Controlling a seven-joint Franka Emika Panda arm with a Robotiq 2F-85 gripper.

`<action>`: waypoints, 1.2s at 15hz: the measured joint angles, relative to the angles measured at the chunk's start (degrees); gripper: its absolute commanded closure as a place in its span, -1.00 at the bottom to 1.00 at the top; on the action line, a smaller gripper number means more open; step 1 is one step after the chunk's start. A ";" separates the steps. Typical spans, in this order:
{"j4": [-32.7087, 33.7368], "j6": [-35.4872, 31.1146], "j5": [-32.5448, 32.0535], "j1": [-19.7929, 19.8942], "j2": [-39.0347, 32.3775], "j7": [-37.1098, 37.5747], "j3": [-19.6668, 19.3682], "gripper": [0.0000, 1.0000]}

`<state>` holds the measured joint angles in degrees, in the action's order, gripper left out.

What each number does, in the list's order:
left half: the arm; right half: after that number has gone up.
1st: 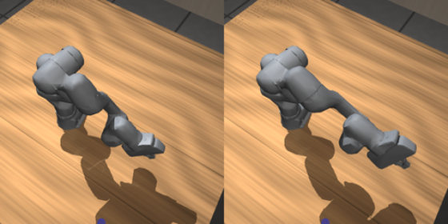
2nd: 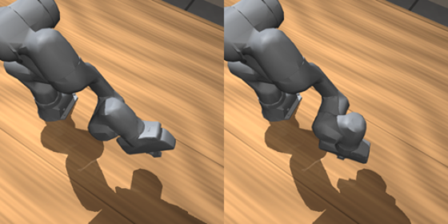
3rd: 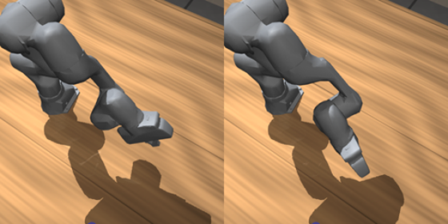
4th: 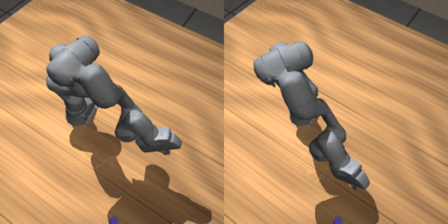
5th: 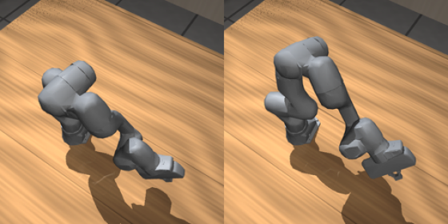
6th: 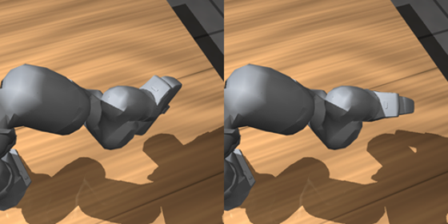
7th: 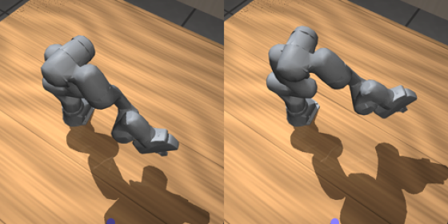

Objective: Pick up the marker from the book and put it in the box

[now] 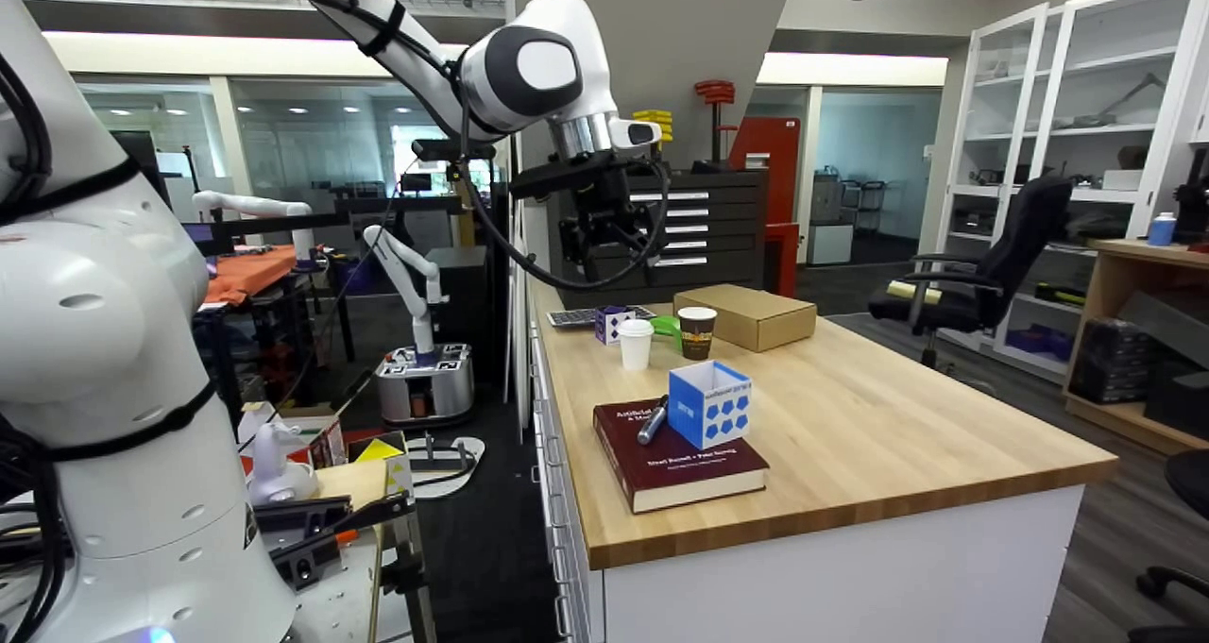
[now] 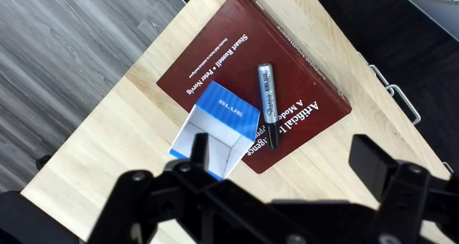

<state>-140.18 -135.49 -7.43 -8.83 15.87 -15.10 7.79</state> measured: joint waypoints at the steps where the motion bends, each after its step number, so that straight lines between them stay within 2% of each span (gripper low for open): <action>1: 0.55 -0.95 -0.21 0.02 -1.49 -0.09 -0.04 -1.00; 9: 3.85 -6.04 -0.42 0.02 -11.39 -2.17 -0.08 -1.00; 18: 5.73 -8.28 0.75 0.25 -20.39 -4.49 -0.24 -1.00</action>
<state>-134.44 -143.77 -6.68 -8.58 -4.52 -19.59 7.54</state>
